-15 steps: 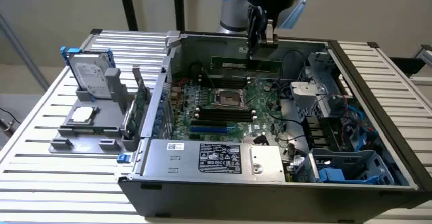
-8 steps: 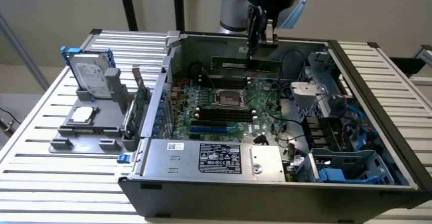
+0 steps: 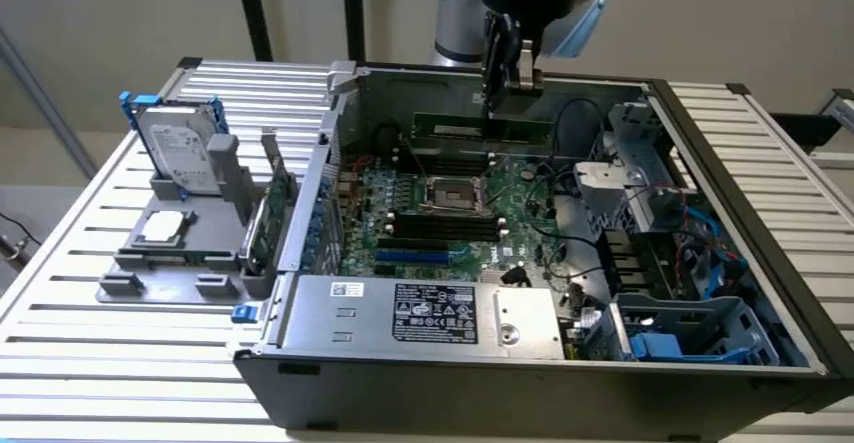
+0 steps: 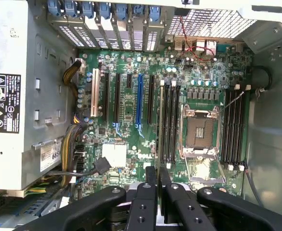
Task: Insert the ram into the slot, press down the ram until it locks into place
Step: 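Insert the ram into the slot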
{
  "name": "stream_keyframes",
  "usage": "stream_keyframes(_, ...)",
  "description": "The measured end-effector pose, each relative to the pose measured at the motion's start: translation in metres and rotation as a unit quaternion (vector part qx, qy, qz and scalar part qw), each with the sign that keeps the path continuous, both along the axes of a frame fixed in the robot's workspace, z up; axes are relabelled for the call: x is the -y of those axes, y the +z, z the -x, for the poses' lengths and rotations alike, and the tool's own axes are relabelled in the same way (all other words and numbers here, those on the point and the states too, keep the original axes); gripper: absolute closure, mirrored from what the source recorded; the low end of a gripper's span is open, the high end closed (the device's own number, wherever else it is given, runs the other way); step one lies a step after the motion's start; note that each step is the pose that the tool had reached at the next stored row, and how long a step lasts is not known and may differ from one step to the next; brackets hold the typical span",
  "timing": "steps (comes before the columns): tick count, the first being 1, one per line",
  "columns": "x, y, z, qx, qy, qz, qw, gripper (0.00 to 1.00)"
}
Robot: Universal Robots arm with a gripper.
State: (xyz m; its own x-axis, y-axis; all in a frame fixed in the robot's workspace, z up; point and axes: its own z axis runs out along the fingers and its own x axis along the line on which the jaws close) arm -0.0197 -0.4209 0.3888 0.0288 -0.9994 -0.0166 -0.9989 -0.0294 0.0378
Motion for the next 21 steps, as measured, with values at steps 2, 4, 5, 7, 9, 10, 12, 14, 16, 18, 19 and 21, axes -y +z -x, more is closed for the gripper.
stream_keyframes(2,-0.0005,-0.0036,0.009,0.0001,0.000,-0.0001,1.0000,0.86)
stream_keyframes(4,-0.0023,-0.0071,0.015,0.0002,0.000,0.0000,1.0000,0.86)
stream_keyframes(5,-0.0039,-0.0090,0.016,0.0003,0.001,-0.0001,1.0000,0.86)
stream_keyframes(7,-0.0072,-0.0126,0.016,0.0006,0.001,-0.0001,1.0000,0.86)
stream_keyframes(9,-0.0107,-0.0163,0.016,0.0010,0.003,-0.0001,1.0000,0.86)
stream_keyframes(10,-0.0120,-0.0181,0.016,0.0010,0.004,-0.0001,1.0000,0.86)
stream_keyframes(12,-0.0133,-0.0217,0.016,0.0011,0.006,-0.0002,1.0000,0.86)
stream_keyframes(14,-0.0137,-0.0254,0.016,0.0010,0.007,-0.0001,1.0000,0.86)
stream_keyframes(16,-0.0139,-0.0291,0.016,0.0010,0.007,-0.0001,1.0000,0.86)
stream_keyframes(18,-0.0139,-0.0327,0.015,0.0010,0.007,-0.0001,1.0000,0.86)
stream_keyframes(19,-0.0139,-0.0345,0.014,0.0010,0.007,-0.0001,1.0000,0.86)
stream_keyframes(21,-0.0139,-0.0381,0.013,0.0010,0.007,-0.0001,1.0000,0.86)
